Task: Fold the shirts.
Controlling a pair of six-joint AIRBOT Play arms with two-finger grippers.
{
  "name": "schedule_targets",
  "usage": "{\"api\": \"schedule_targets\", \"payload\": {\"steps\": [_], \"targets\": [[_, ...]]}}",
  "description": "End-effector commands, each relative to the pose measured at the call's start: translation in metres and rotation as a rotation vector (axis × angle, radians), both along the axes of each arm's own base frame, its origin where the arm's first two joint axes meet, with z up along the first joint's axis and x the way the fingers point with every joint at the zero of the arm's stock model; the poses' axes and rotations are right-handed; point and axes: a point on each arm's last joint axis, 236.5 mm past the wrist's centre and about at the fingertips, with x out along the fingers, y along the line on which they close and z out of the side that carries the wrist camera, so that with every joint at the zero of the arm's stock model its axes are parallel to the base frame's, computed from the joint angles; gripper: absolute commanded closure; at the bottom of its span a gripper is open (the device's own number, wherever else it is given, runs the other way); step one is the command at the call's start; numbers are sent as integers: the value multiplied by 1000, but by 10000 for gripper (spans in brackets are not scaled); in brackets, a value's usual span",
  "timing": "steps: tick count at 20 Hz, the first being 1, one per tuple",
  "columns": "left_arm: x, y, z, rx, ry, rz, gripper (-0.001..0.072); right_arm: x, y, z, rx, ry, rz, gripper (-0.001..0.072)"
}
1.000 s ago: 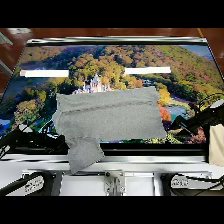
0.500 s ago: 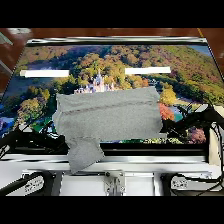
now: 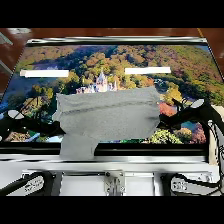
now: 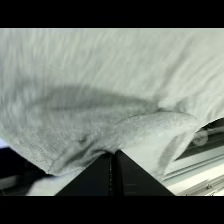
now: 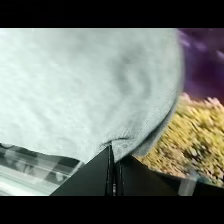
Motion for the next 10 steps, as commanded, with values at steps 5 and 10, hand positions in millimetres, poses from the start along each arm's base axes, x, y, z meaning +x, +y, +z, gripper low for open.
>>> {"api": "schedule_targets", "payload": {"steps": [5, 10], "targets": [[99, 22, 80, 50, -238, 14, 671, 143, -4, 73, -192, -456, -30, 655], [156, 39, 67, 57, -244, 42, 670, 212, -8, 70, -212, -495, -79, 655]]}}
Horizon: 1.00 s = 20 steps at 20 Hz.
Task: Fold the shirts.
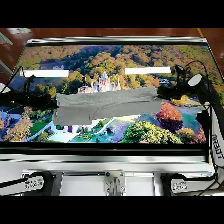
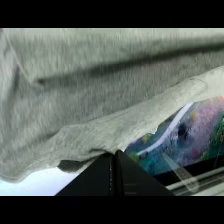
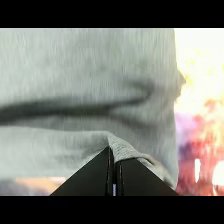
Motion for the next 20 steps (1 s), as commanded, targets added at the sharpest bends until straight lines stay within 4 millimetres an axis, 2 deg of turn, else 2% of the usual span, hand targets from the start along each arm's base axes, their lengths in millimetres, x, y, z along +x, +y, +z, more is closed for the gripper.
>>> {"api": "schedule_targets", "payload": {"steps": [1, 4, 6, 9, 11, 12, 13, 14, 15, 16, 18, 20], "targets": [[41, 15, -10, 1, -7, 35, 670, 52, -4, -1, -11, -56, -47, 655], [64, 22, -33, -23, 44, 70, 670, 77, 2, -15, 37, -60, -64, 654], [79, 23, -49, -47, 58, 101, 670, 85, 0, -28, 40, -61, -79, 654], [100, 30, -66, -37, 36, 152, 670, 84, 0, -52, 39, -26, -83, 653], [100, 27, -74, -38, 49, 150, 668, 80, 2, -65, 52, 11, -89, 653], [99, 25, -78, -39, 56, 147, 656, 79, 5, -69, 69, 22, -93, 630], [99, 25, -79, -40, 59, 146, 547, 80, 8, -68, 90, 22, -100, 494], [100, 26, -79, -39, 58, 148, 354, 83, 11, -64, 106, 10, -104, 226], [99, 27, -75, -44, 60, 143, 178, 83, 12, -56, 113, -2, -94, 64], [98, 29, -70, -46, 63, 131, 140, 83, 7, -47, 94, -23, -76, 56], [96, 34, -57, -59, 71, 110, 141, 84, -13, -27, 31, -65, -73, 56], [92, 34, -46, -70, 82, 82, 141, 82, -37, -21, 58, -51, -154, 56]]}}
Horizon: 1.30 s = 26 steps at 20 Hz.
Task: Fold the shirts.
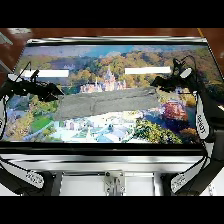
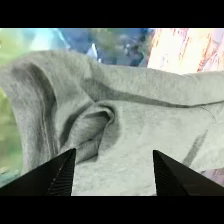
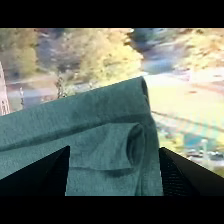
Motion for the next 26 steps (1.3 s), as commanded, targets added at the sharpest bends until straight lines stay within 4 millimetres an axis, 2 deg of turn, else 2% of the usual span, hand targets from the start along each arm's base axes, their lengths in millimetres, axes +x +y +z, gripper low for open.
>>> {"api": "schedule_targets", "payload": {"steps": [1, 3, 8, 12, 13, 14, 15, 16, 17, 18, 19, 20, 22, 23, 25, 26], "targets": [[-10, -1, 15, -26, 29, -53, 141, -6, -26, 8, 48, 28, -77, 55], [-14, -7, 17, -35, 43, -77, 145, -16, -21, -8, 146, 102, -92, 55], [-20, -12, 18, -44, 60, -96, 148, -30, 17, -54, 209, 218, -36, 54], [-27, -16, 21, -55, 78, -120, 148, -29, 40, -65, 225, 230, -14, 75], [-27, -18, 23, -53, 74, -123, 148, -30, 43, -63, 228, 230, -8, 256], [-27, -20, 24, -53, 72, -127, 178, -29, 45, -59, 238, 227, -8, 452], [-27, -23, 24, -52, 71, -134, 238, -28, 47, -53, 248, 216, 0, 550], [-27, -28, 24, -51, 71, -144, 261, -28, 50, -41, 248, 185, 41, 548], [-25, -35, 24, -47, 64, -155, 330, -27, 51, -27, 229, 149, 81, 560], [-23, -45, 24, -47, 51, -167, 496, -27, 50, -11, 214, 118, 102, 648], [-19, -59, 26, -55, 32, -179, 599, -26, 50, 9, 208, 84, 111, 652], [-13, -76, 30, -71, 0, -195, 648, -27, 52, 32, 204, 49, 122, 653], [-3, -124, 38, -119, -61, -221, 667, -36, 57, 80, 199, -8, 155, 653], [0, -154, 41, -147, -86, -238, 667, -45, 61, 102, 200, -23, 173, 653], [-4, -217, 42, -190, -118, -286, 667, -69, 71, 142, 205, -30, 215, 653], [-14, -248, 38, -202, -118, -325, 667, -82, 74, 159, 207, -29, 229, 653]]}}
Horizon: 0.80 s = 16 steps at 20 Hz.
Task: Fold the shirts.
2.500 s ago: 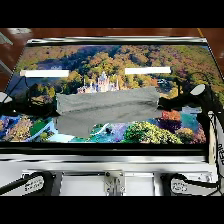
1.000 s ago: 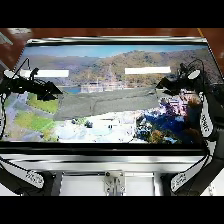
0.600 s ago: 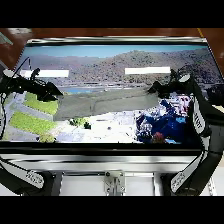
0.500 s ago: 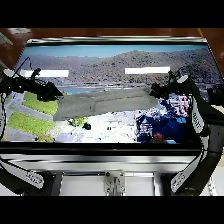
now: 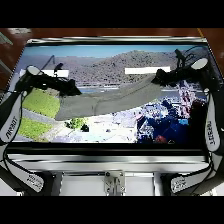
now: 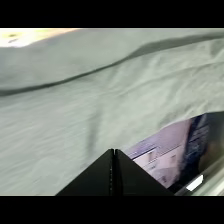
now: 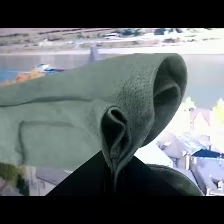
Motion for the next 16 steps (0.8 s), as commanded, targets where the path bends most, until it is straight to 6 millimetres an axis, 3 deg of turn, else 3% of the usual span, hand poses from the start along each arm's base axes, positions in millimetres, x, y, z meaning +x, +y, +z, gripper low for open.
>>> {"api": "schedule_targets", "payload": {"steps": [1, 3, 6, 10, 12, 14, 16], "targets": [[-15, -104, -4, -62, -46, -84, 667, -46, 15, 67, 21, -4, 50, 653], [-33, -148, -18, -65, -25, -118, 668, -67, 18, 93, 31, 0, 52, 653], [-56, -211, -15, -201, 29, -118, 668, -91, 23, 120, 43, 5, 49, 653], [-70, -263, -15, -319, 82, -72, 669, -109, 25, 145, 44, -22, 38, 653], [-92, -281, -25, -355, 160, -97, 669, -112, 25, 150, 47, -29, 31, 652], [-99, -284, -34, -373, 213, -105, 670, -111, 27, 151, 49, -32, 28, 652], [-69, -263, -23, -383, 173, -41, 673, -105, 34, 154, 54, -58, 23, 652]]}}
